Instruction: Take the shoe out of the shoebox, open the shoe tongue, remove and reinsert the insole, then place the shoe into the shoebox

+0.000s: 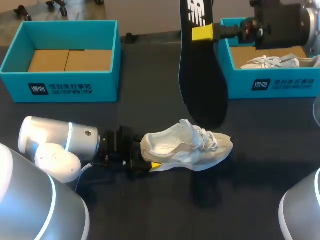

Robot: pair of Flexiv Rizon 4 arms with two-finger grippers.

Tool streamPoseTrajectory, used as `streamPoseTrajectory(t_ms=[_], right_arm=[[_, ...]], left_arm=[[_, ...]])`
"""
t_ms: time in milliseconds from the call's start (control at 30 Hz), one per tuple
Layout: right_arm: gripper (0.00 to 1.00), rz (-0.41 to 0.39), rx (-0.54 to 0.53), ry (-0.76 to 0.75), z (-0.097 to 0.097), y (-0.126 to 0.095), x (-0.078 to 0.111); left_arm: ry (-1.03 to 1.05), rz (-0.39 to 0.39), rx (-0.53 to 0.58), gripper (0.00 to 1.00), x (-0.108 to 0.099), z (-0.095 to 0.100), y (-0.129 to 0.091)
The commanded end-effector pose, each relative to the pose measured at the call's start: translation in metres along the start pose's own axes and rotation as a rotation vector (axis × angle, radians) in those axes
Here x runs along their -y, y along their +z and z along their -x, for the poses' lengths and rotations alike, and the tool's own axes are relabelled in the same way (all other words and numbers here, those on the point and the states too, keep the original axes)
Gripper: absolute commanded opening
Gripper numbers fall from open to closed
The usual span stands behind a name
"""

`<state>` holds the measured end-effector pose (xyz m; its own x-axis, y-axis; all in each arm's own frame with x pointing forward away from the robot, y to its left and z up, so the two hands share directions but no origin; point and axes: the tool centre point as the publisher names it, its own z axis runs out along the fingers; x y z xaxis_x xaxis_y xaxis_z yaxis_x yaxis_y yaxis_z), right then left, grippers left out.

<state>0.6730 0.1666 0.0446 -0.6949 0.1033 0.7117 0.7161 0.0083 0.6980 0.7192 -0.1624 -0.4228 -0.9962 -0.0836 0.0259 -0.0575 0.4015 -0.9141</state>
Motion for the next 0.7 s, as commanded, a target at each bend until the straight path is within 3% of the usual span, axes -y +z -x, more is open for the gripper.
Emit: streamPoseTrajectory(t_ms=[33,700], right_arm=[[0.0,0.078,-0.001,-0.004,-0.007,0.003,0.02],[0.0,0.071,-0.022,0.019,-0.041,0.019,0.049]], left_arm=[[0.0,0.004,-0.002,0.0,0.0,0.0,0.001],[0.0,0.004,-0.002,0.0,0.0,0.0,0.001]])
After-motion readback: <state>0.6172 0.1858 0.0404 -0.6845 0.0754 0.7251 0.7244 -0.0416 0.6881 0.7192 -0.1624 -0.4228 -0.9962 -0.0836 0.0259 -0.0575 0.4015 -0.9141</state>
